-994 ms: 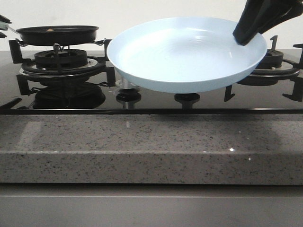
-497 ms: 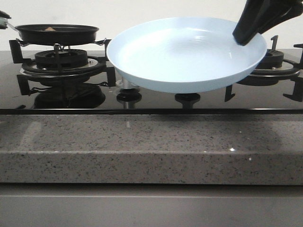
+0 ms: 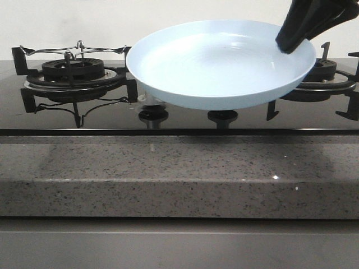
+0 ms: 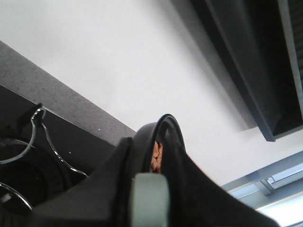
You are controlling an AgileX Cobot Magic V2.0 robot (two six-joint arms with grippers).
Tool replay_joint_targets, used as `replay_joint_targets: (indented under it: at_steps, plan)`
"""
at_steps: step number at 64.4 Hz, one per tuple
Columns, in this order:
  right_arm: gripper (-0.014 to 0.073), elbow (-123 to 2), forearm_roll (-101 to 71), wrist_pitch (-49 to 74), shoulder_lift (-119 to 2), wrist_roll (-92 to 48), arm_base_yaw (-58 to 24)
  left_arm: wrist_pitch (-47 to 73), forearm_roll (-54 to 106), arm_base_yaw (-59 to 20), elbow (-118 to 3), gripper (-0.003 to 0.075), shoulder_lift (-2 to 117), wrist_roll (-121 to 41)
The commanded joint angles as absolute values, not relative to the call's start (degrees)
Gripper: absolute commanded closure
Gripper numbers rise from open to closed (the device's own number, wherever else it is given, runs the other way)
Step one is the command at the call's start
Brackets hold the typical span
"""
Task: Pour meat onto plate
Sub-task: 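Lift the black pan with the left gripper toward the held plate, then tilt the pan with the left gripper to pour meat onto the plate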
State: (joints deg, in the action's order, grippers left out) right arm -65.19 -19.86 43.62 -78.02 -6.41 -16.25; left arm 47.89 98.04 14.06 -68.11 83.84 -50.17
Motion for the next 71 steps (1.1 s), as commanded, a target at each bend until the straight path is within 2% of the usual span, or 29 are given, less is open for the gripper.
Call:
replay_joint_targets:
  at_steps: [1,18,36,71]
  plan:
    - [0.0661,-66.65,-21.14,40.32,-75.82,-6.64,-16.14,49.49,102.48,12.12,-66.74,0.0741,78.10,-51.14]
    - [0.0661,-66.65,-21.14,40.32,-75.82,-6.64,-16.14,48.75,102.49,1.73,-62.23,0.0741,73.76,-55.22]
    - [0.0661,-66.65,-21.14,40.32,-75.82,-6.64,-16.14,41.25,102.60,-9.42,-62.62,0.0741,73.76,-65.29]
    - [0.0661,-66.65,-21.14,40.32,-75.82,-6.64,-16.14,42.51,102.71,-17.48,-65.64,0.0741,73.36,-89.29]
